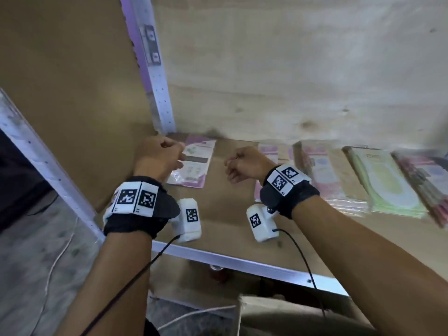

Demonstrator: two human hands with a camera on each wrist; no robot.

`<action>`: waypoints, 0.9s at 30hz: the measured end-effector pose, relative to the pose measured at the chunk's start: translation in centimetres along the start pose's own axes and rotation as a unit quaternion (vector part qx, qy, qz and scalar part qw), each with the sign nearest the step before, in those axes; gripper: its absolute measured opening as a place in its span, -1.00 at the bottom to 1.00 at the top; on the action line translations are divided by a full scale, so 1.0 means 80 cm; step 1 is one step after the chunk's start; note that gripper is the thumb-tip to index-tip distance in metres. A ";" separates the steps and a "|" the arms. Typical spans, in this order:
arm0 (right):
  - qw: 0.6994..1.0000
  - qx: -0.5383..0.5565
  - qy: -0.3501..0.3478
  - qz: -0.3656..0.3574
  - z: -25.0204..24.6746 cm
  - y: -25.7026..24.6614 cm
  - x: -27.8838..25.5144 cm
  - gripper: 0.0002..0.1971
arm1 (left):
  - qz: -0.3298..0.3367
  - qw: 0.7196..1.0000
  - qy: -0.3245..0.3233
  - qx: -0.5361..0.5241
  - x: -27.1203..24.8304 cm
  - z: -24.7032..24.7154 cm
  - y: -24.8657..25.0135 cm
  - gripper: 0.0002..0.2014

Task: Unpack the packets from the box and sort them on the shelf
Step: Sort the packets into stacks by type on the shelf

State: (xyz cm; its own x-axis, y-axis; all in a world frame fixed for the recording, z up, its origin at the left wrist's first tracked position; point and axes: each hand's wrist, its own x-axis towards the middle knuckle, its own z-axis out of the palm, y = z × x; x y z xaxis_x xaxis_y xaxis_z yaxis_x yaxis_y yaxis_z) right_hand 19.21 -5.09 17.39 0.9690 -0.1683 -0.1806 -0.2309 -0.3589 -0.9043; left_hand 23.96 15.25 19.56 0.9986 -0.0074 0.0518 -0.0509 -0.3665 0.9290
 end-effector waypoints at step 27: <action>0.896 -0.444 0.018 -0.007 0.088 -0.028 0.080 -0.32 | -0.013 0.999 0.029 0.005 -0.012 -0.063 -0.031 -0.87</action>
State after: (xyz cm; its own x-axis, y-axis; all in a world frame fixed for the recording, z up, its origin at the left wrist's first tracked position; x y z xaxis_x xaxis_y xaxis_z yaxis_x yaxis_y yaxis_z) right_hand 26.56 1.12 15.49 0.9728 -0.1814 -0.1443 -0.2121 -0.9476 -0.2387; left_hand 23.10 20.87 19.07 0.9972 0.0558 0.0496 -0.0251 -0.3756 0.9264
